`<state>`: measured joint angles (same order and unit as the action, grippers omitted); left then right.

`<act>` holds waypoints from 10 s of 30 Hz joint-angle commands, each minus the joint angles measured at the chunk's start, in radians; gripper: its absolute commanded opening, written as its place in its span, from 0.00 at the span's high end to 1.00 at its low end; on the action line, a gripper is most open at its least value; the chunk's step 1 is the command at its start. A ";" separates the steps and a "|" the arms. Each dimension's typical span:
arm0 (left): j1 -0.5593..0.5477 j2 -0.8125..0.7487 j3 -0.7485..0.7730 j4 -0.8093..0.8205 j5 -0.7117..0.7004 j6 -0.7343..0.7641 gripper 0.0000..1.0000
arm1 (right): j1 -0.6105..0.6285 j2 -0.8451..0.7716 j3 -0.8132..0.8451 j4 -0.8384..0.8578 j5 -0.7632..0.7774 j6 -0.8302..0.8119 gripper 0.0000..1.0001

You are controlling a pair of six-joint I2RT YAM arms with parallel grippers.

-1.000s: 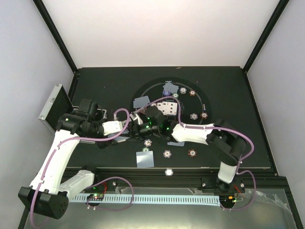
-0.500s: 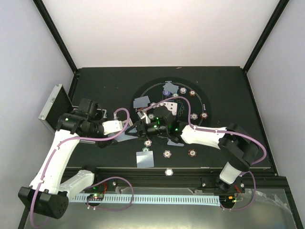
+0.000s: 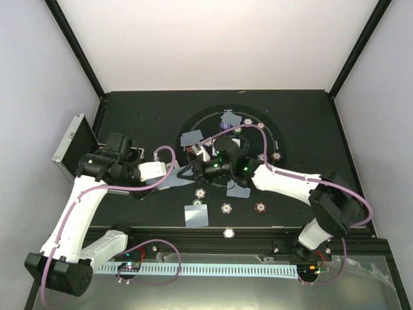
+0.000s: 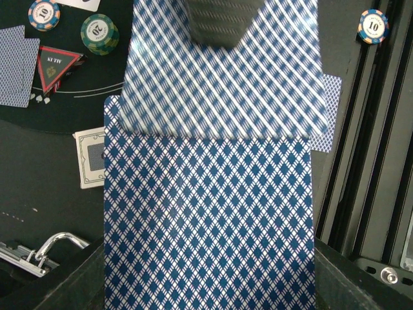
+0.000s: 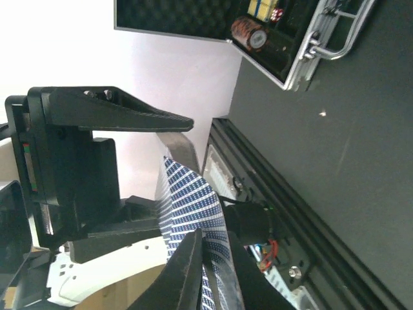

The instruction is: Distribute texas hold em gaming equipment

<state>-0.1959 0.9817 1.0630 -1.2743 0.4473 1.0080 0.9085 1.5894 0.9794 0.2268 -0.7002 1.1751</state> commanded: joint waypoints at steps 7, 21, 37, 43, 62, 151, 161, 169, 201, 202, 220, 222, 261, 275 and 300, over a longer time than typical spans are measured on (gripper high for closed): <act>0.003 -0.006 0.026 0.025 0.000 -0.011 0.98 | -0.164 -0.113 0.011 -0.264 -0.042 -0.173 0.97; 0.003 0.007 0.023 0.026 -0.009 -0.017 0.99 | -0.634 0.178 0.280 -0.719 0.056 -0.630 0.97; 0.003 0.023 0.023 0.039 -0.013 -0.017 0.99 | -0.680 0.489 0.523 -0.901 0.238 -0.797 0.95; 0.003 0.019 0.022 0.032 -0.022 -0.012 0.98 | -0.685 0.518 0.557 -0.941 0.319 -0.821 0.73; 0.003 0.007 0.028 0.014 -0.021 -0.016 0.99 | -0.520 0.122 0.410 -0.898 0.422 -0.699 0.27; 0.003 -0.009 0.050 -0.003 -0.036 -0.014 0.98 | -0.068 -0.021 0.109 -0.236 0.040 -0.187 0.91; 0.003 -0.005 0.025 0.013 -0.063 -0.017 0.98 | -0.327 -0.165 0.024 -0.362 -0.039 -0.297 0.98; 0.003 0.003 0.017 0.022 -0.063 -0.020 0.98 | -0.644 -0.045 0.160 -0.686 0.079 -0.575 0.98; -0.018 0.288 -0.414 0.522 -0.236 -0.015 0.94 | -0.798 0.258 0.385 -0.871 0.298 -0.684 0.35; -0.023 0.292 -0.423 0.539 -0.238 -0.015 0.92 | -0.798 0.239 0.380 -0.872 0.300 -0.684 0.32; -0.052 0.252 -0.500 0.574 -0.254 -0.022 0.01 | -0.798 -0.106 0.282 -0.949 0.474 -0.726 0.00; -0.051 0.221 -0.503 0.553 -0.263 -0.016 0.01 | -0.800 -0.129 0.277 -0.958 0.500 -0.728 0.00; 0.249 0.382 -0.880 2.427 -0.302 -0.976 0.01 | -0.805 -0.232 -0.683 0.749 1.069 -1.145 0.00; 0.203 0.364 -0.892 2.435 -0.542 -1.029 0.01 | -0.867 -0.195 -0.709 0.808 0.924 -1.125 0.00; 0.157 0.396 -0.789 2.280 -0.539 -0.956 0.01 | -0.867 -0.193 -0.709 0.810 0.923 -1.124 0.00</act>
<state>-0.0288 1.3773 0.2516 1.0359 -0.1024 0.0353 0.0441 1.3979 0.2787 0.9806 0.2222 0.0605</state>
